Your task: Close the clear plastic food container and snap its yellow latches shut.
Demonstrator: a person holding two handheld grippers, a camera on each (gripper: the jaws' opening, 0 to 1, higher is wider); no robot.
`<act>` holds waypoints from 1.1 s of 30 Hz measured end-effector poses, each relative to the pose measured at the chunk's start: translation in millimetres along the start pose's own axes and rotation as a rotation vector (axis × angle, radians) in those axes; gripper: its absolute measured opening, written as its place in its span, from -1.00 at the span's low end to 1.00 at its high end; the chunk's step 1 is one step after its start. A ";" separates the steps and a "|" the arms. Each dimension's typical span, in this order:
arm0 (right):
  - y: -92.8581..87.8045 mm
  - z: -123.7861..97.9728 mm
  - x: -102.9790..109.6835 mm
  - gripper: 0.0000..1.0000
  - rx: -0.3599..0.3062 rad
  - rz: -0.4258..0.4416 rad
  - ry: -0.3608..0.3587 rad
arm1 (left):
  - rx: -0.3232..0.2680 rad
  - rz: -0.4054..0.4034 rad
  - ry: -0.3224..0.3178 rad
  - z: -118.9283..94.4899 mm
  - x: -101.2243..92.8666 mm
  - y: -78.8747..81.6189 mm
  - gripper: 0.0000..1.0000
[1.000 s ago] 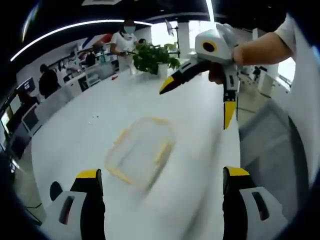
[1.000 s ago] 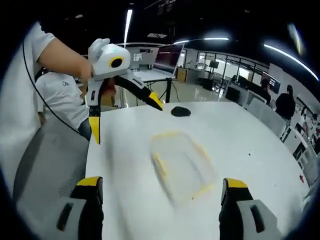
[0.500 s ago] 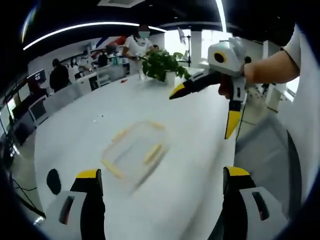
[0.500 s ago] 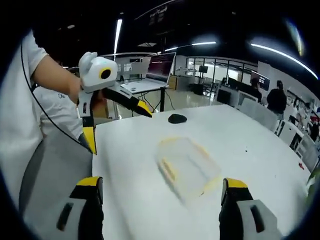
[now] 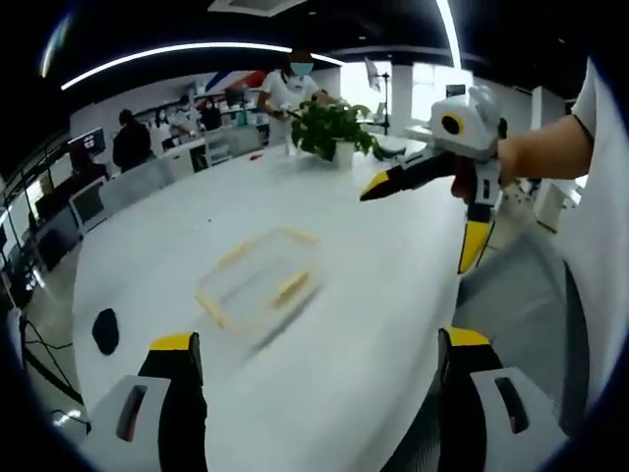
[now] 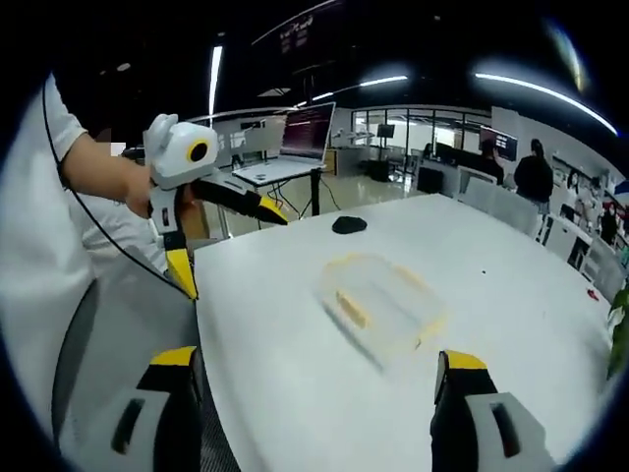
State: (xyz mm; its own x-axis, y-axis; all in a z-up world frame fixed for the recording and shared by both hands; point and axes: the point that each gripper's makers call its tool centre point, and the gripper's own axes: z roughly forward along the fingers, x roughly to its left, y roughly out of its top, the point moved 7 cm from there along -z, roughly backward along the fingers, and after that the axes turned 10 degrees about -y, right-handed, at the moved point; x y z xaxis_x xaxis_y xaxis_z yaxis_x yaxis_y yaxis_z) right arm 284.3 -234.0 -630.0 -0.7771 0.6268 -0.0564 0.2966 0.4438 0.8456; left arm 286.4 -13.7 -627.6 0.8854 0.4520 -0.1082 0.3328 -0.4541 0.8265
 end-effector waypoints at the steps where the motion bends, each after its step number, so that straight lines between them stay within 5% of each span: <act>1: -0.2 -0.9 0.9 0.98 -0.001 0.001 -0.001 | -0.005 -0.004 0.000 -0.5 -1.4 -0.4 0.97; 33: -18.4 -21.1 54.9 0.98 -0.015 0.103 0.013 | -0.026 -0.085 0.017 -11.9 -39.3 -29.5 0.93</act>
State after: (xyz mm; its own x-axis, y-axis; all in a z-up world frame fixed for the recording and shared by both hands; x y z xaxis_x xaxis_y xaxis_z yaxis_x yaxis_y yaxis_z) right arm 224.5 -221.2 -637.5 -0.7501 0.6602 0.0380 0.3669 0.3676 0.8546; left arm 237.9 -8.9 -641.1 0.8487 0.5011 -0.1692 0.3976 -0.3935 0.8289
